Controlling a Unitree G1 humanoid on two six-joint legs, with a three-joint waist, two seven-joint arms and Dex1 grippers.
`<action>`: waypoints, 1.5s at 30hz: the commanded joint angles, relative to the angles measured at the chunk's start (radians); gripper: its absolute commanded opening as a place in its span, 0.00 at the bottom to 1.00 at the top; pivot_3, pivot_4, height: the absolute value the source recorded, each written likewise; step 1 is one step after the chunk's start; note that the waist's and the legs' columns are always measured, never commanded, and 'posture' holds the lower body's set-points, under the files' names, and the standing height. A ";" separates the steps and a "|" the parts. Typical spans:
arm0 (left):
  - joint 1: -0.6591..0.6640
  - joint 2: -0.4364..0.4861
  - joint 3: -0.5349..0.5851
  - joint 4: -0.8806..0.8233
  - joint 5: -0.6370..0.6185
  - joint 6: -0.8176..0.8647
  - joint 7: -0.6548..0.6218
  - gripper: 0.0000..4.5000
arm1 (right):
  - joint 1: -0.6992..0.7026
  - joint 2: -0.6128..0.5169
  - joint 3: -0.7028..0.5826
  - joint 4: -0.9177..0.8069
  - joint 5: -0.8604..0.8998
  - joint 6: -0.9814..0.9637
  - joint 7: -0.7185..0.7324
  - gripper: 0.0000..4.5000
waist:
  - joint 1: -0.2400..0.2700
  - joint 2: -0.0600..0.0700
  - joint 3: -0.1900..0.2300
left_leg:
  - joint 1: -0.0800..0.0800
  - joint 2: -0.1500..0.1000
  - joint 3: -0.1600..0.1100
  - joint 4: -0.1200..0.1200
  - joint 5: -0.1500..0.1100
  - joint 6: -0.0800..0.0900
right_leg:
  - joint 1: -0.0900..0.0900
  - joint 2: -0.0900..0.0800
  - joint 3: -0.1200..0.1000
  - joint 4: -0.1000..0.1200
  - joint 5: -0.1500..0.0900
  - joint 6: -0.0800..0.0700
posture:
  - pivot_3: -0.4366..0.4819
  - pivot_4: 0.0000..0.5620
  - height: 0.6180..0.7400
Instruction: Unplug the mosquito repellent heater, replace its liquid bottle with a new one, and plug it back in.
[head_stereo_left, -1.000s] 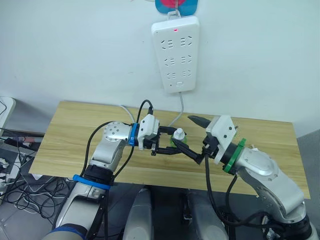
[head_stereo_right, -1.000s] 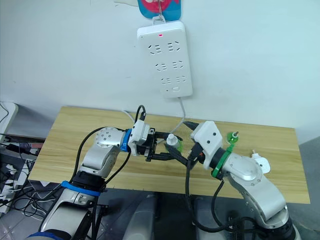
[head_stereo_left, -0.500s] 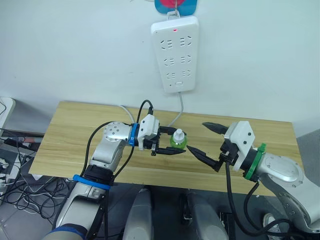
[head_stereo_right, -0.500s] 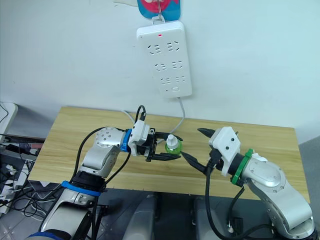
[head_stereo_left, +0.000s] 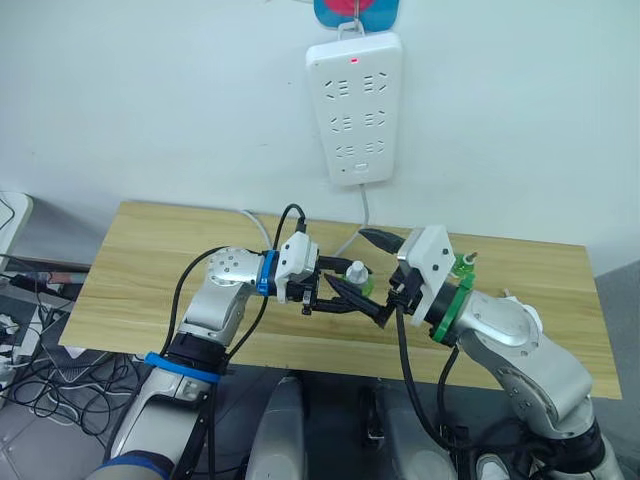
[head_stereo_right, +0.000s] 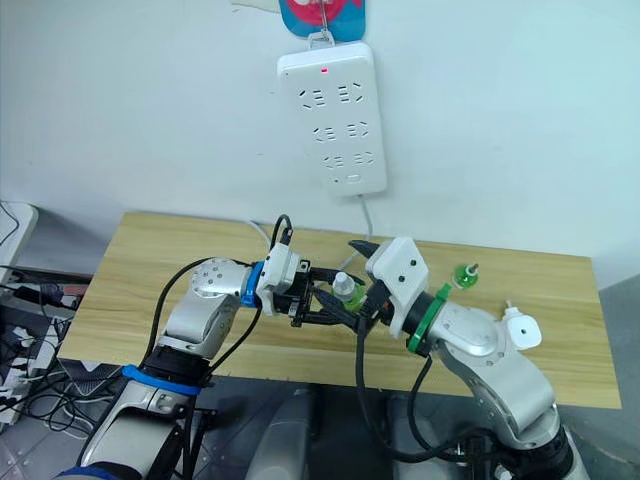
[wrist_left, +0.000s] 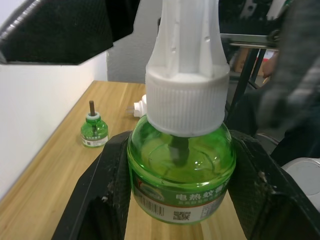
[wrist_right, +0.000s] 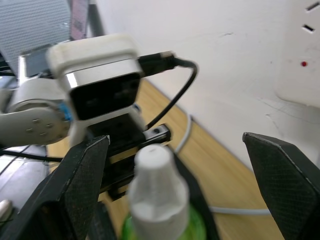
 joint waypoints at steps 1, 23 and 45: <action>-0.001 -0.002 0.004 -0.039 -0.023 -0.006 -0.011 0.51 | 0.042 -0.035 -0.044 -0.032 0.002 -0.026 0.023 0.99 | 0.000 0.000 0.000 | 0.000 0.000 0.000 0.000 0.000 0.000 | 0.000 0.000 0.000 0.000 0.000 0.000 | 0.54 0.64 1.00; -0.022 -0.013 0.004 -0.009 -0.015 -0.013 -0.026 0.51 | 0.105 -0.113 -0.166 -0.169 0.251 0.074 0.073 0.99 | -0.005 0.000 0.000 | 0.000 0.001 0.002 0.000 0.000 0.000 | 0.000 0.001 0.000 0.001 0.000 0.000 | 0.52 0.64 1.00; -0.005 -0.005 0.002 -0.041 -0.021 0.006 -0.026 0.51 | 0.020 -0.021 -0.083 -0.130 0.239 0.092 -0.040 0.07 | -0.003 0.000 0.000 | 0.000 0.001 0.000 0.000 0.000 0.000 | 0.000 0.000 0.000 0.000 0.000 0.000 | 0.53 0.64 1.00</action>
